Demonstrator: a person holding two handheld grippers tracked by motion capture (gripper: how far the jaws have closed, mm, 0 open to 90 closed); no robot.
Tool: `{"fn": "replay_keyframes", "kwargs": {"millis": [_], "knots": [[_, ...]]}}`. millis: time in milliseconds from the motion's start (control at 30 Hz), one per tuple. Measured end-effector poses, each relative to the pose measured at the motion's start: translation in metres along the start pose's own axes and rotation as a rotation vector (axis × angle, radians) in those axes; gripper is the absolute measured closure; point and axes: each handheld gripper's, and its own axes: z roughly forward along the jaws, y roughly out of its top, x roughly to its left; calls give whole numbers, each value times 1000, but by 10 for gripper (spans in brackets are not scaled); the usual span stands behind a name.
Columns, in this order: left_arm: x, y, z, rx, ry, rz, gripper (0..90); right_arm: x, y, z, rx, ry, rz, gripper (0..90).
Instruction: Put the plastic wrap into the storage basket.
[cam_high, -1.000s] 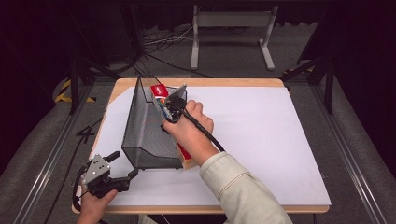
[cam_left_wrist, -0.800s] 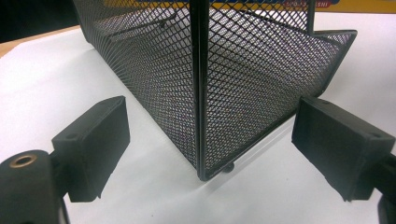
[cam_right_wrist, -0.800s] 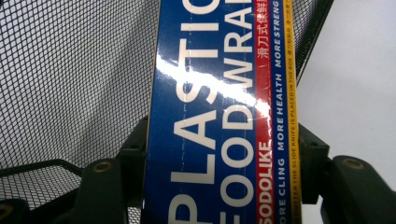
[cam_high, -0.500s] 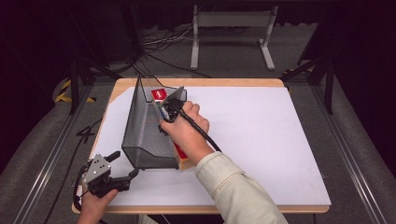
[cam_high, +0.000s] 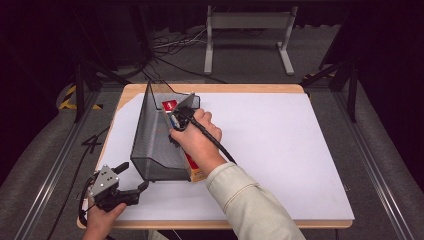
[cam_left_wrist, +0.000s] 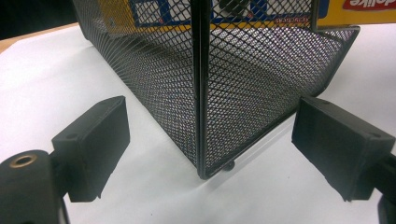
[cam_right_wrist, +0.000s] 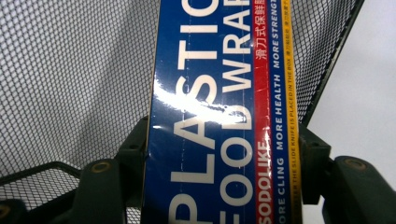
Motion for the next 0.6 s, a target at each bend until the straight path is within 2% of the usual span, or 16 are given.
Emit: {"fn": "replay_keyframes", "kwargs": {"millis": [233, 333, 400, 600], "knots": [[0, 0, 0, 2, 2, 0, 122, -2, 0, 0, -6, -16, -26, 377], [0, 1, 0, 4, 2, 5, 123, -2, -1, -4, -88, -32, -52, 295], [0, 0, 0, 4, 1, 2, 122, -2, -2, -6, -122, -32, -77, 272], [0, 0, 1, 4, 2, 0, 123, -5, -2, -11, -140, -22, -98, 249]]}}
